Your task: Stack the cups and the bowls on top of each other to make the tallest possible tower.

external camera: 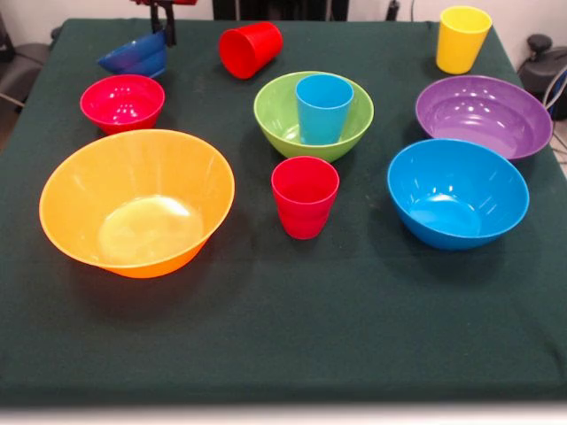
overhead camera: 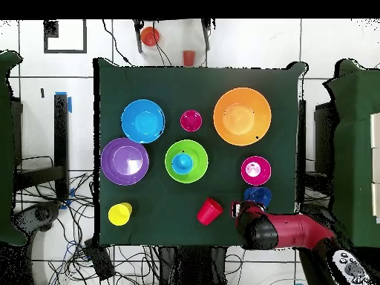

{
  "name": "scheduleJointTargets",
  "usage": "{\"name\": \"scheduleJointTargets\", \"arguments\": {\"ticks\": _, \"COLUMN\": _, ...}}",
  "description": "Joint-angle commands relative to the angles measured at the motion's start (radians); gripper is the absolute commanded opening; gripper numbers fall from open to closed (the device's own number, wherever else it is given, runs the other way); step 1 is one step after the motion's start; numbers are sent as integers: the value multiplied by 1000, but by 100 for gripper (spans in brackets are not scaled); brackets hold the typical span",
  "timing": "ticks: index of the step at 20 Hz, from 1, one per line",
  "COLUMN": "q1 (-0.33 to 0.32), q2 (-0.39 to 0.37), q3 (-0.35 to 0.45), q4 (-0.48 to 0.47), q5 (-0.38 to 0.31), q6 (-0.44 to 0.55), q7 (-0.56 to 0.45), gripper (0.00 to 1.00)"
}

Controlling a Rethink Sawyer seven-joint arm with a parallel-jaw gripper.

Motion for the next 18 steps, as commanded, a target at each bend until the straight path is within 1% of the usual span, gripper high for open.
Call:
{"name": "scheduleJointTargets", "arguments": {"ticks": 1, "q1": 95, "q2": -73, "q3": 89, "q4": 40, "q5": 78, "q6": 111, "q7": 36, "gripper": 0}}
{"name": "scheduleJointTargets", "arguments": {"ticks": 7, "q1": 137, "q2": -155, "q3": 76, "q4": 88, "q5": 147, "q6": 143, "q7": 52, "gripper": 0}}
{"name": "scheduleJointTargets", "arguments": {"ticks": 10, "q1": 169, "q2": -171, "q3": 62, "q4": 79, "q5": 179, "q6": 167, "q7": 54, "gripper": 0}}
{"name": "scheduleJointTargets", "arguments": {"ticks": 12, "q1": 199, "q2": -171, "q3": 44, "q4": 68, "q5": 201, "q6": 177, "q7": 71, "gripper": 0}}
{"name": "scheduleJointTargets", "arguments": {"ticks": 15, "q1": 238, "q2": -192, "q3": 26, "q4": 67, "q5": 239, "q6": 200, "q7": 90, "gripper": 0}}
{"name": "scheduleJointTargets", "arguments": {"ticks": 18, "q1": 279, "q2": -210, "q3": 0, "q4": 75, "q5": 264, "q6": 200, "q7": 119, "gripper": 0}}
